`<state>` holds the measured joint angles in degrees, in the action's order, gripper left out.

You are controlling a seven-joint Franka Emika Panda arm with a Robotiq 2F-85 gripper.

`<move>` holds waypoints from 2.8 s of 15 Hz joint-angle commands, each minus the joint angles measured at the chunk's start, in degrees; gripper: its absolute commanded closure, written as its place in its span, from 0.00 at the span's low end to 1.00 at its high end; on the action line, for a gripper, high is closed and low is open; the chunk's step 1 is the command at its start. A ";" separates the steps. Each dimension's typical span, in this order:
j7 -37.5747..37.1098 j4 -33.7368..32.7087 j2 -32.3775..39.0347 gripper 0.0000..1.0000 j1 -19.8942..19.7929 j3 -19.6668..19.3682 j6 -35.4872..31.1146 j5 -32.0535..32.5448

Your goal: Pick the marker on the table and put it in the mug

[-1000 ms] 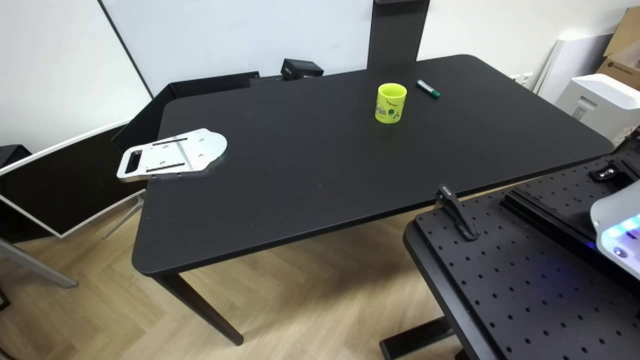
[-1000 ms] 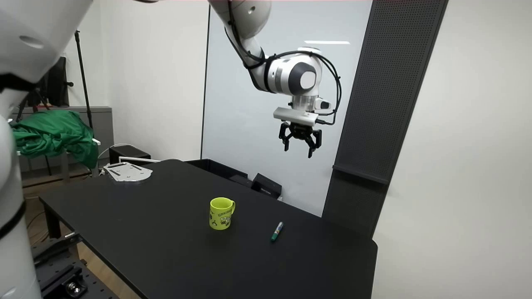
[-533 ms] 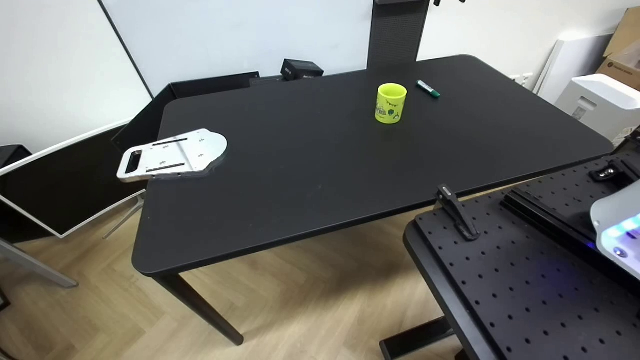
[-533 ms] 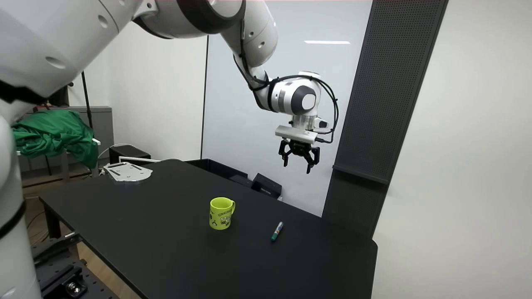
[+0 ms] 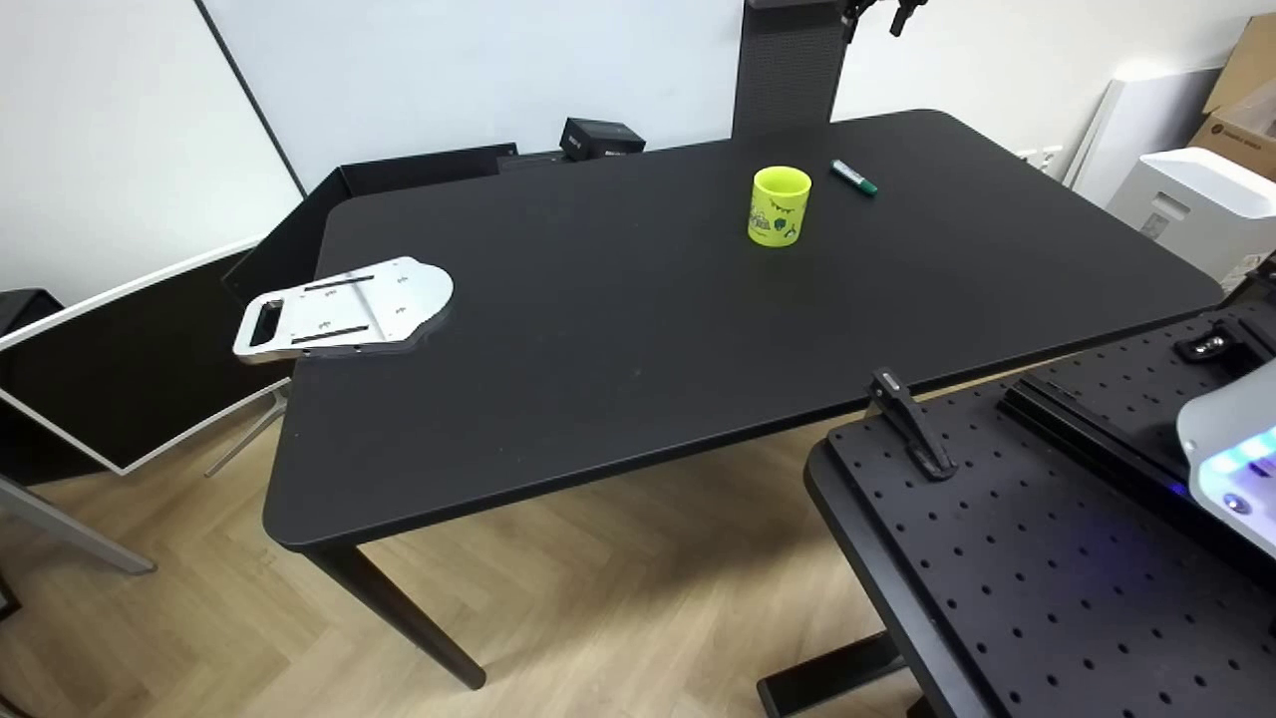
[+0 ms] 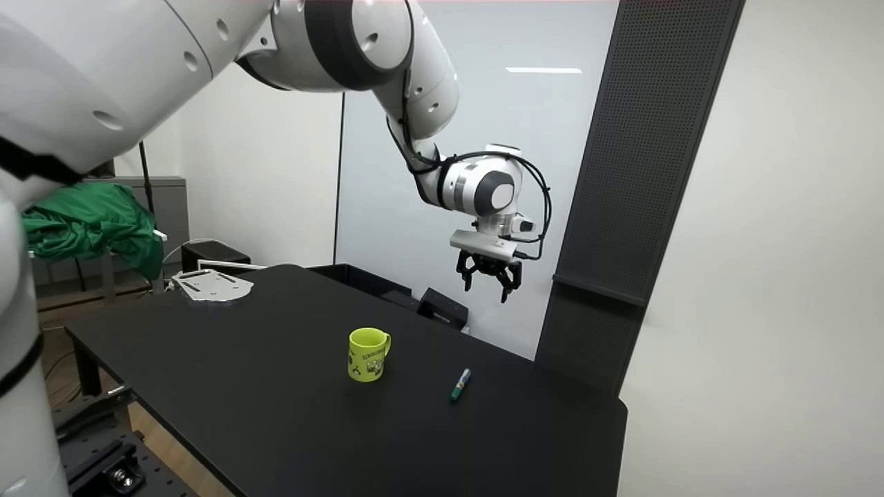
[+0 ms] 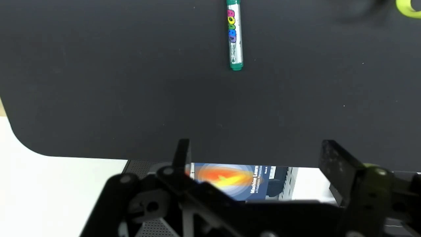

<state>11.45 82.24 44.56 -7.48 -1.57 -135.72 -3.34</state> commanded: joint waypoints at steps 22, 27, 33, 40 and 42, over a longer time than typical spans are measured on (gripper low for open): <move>-1.19 -3.05 10.85 0.00 -0.73 0.46 -0.77 0.70; -1.21 -5.37 15.51 0.00 -0.99 0.37 -1.25 0.83; -1.49 -9.31 20.50 0.25 -0.82 -0.10 -3.31 1.28; -2.38 -11.64 22.31 0.69 -0.56 -1.04 -4.10 1.90; -2.62 -11.85 22.09 0.81 -0.83 -1.06 -4.00 1.84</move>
<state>11.22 72.94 65.64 -8.08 -2.33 -140.07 -2.35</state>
